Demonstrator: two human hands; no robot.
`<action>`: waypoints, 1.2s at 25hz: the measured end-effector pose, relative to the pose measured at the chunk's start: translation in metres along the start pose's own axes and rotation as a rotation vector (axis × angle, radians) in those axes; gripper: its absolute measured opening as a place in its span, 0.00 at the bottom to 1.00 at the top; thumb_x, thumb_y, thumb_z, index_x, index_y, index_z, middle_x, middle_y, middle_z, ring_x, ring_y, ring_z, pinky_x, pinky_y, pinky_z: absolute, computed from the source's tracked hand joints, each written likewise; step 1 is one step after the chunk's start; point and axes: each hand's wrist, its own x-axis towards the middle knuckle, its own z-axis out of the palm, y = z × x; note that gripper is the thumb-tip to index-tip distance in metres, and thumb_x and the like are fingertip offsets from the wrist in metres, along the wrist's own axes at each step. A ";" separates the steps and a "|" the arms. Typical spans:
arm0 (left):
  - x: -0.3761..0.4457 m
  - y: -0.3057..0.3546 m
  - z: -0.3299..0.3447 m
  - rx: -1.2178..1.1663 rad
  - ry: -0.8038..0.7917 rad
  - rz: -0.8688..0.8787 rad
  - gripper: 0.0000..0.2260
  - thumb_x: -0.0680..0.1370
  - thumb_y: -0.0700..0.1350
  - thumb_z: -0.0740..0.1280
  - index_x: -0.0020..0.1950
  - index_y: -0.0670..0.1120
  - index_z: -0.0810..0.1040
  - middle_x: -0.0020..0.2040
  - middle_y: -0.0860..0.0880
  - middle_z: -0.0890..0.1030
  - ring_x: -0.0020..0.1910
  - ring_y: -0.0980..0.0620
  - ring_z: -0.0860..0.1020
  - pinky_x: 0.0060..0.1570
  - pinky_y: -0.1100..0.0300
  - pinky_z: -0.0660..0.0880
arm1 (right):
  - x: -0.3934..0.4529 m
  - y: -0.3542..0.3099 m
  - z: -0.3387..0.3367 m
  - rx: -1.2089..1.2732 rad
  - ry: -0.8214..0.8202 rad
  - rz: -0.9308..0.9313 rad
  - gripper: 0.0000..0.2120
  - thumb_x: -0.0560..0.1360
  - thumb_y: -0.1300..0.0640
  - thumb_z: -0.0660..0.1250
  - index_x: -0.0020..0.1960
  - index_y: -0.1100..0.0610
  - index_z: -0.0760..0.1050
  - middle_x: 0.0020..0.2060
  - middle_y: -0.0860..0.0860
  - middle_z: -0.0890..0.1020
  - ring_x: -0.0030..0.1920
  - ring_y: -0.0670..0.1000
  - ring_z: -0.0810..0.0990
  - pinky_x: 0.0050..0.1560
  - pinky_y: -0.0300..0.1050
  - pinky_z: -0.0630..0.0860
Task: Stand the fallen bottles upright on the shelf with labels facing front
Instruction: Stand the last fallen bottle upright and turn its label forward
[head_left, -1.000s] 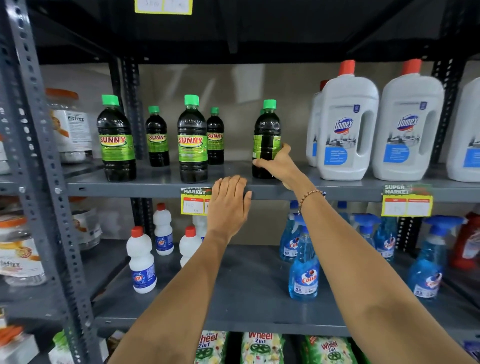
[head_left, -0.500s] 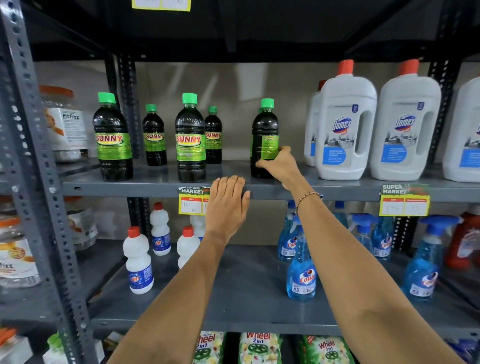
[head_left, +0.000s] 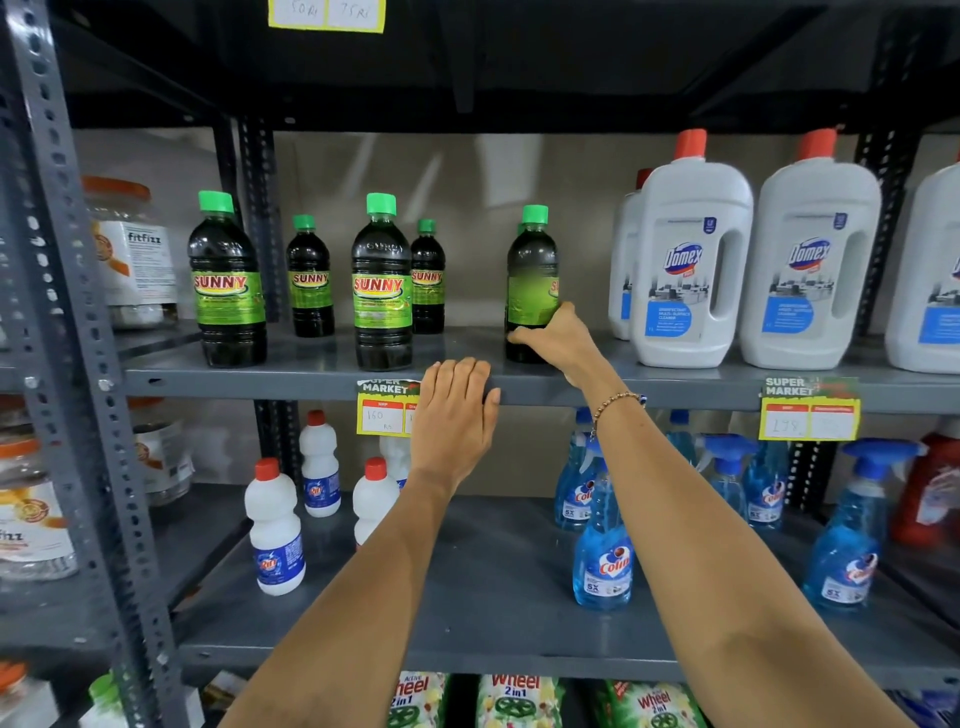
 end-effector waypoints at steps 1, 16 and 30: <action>0.000 0.000 0.000 0.000 0.001 0.001 0.16 0.80 0.49 0.53 0.59 0.42 0.73 0.55 0.44 0.79 0.54 0.44 0.75 0.64 0.51 0.63 | 0.000 0.000 -0.001 0.005 -0.012 0.014 0.32 0.67 0.57 0.76 0.65 0.63 0.65 0.60 0.58 0.76 0.55 0.53 0.75 0.50 0.44 0.72; -0.001 -0.001 0.000 -0.015 -0.009 0.004 0.16 0.81 0.50 0.53 0.60 0.43 0.72 0.56 0.44 0.79 0.56 0.44 0.76 0.64 0.51 0.63 | 0.002 0.003 -0.004 0.113 -0.104 0.054 0.45 0.67 0.55 0.77 0.72 0.63 0.52 0.66 0.57 0.72 0.63 0.52 0.72 0.60 0.45 0.70; 0.001 0.005 0.000 -0.016 0.014 -0.028 0.15 0.80 0.49 0.54 0.56 0.42 0.75 0.53 0.45 0.79 0.52 0.45 0.76 0.62 0.51 0.66 | 0.002 0.007 -0.003 0.048 -0.126 0.011 0.33 0.68 0.58 0.77 0.66 0.61 0.63 0.61 0.57 0.75 0.59 0.54 0.74 0.54 0.44 0.71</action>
